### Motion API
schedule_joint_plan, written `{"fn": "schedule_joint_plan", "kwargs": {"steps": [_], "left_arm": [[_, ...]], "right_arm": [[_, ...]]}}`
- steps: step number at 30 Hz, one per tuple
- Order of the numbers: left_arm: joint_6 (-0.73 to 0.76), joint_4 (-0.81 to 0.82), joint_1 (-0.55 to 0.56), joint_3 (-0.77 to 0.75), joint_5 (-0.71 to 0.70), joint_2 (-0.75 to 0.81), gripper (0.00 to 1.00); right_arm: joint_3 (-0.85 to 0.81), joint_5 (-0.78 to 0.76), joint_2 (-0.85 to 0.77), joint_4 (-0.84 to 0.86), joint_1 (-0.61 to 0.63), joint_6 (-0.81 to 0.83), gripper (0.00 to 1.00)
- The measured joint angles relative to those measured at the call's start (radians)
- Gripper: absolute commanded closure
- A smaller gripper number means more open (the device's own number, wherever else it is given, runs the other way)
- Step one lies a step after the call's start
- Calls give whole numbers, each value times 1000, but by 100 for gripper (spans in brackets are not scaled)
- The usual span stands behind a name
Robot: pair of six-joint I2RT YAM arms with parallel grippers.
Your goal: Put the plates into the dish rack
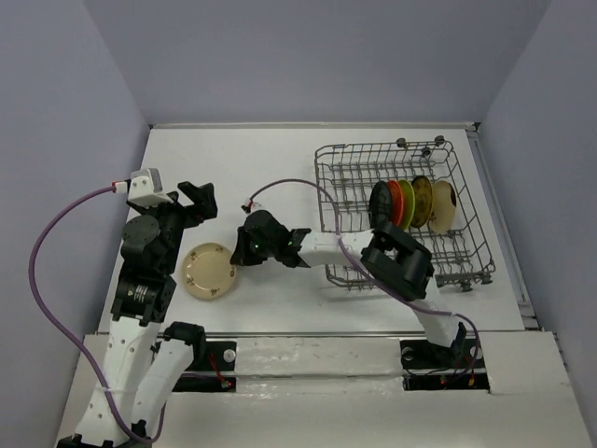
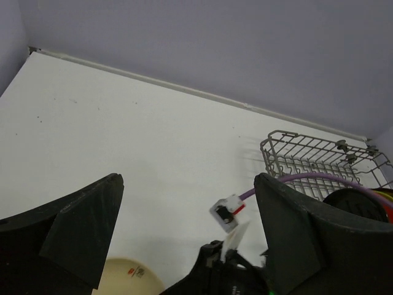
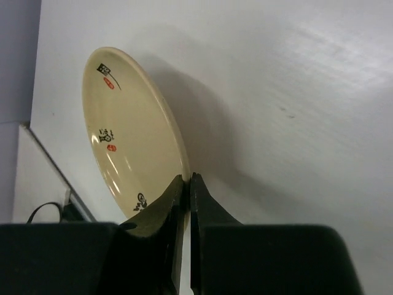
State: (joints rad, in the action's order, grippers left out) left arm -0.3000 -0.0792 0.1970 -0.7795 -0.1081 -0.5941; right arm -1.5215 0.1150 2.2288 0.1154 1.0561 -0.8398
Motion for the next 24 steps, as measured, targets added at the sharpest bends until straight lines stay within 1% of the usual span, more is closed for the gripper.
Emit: {"fn": "schedule_joint_plan", "kwargs": {"steps": [5, 7, 9, 11, 14, 18, 21, 24], "left_arm": [[4, 1, 4, 0, 9, 6, 1], [4, 2, 8, 0, 22, 8, 1], [4, 5, 13, 0, 33, 8, 1], [4, 7, 18, 0, 42, 8, 1], [4, 8, 20, 0, 55, 8, 1], [4, 8, 20, 0, 63, 8, 1], [4, 8, 20, 0, 69, 8, 1], [4, 8, 20, 0, 74, 8, 1]], "right_arm": [[55, -330, -276, -193, -4, 228, 93], [57, -479, -410, -267, -13, 313, 93], [56, -661, -545, -366, -35, 412, 93], [50, -774, -629, -449, -68, 461, 93], [-2, -930, -711, -660, -150, 510, 93], [-5, -1036, -745, -875, -259, 547, 93], [0, -1051, -743, -975, -296, 567, 93], [0, -1051, -734, -1029, -313, 578, 93]]}}
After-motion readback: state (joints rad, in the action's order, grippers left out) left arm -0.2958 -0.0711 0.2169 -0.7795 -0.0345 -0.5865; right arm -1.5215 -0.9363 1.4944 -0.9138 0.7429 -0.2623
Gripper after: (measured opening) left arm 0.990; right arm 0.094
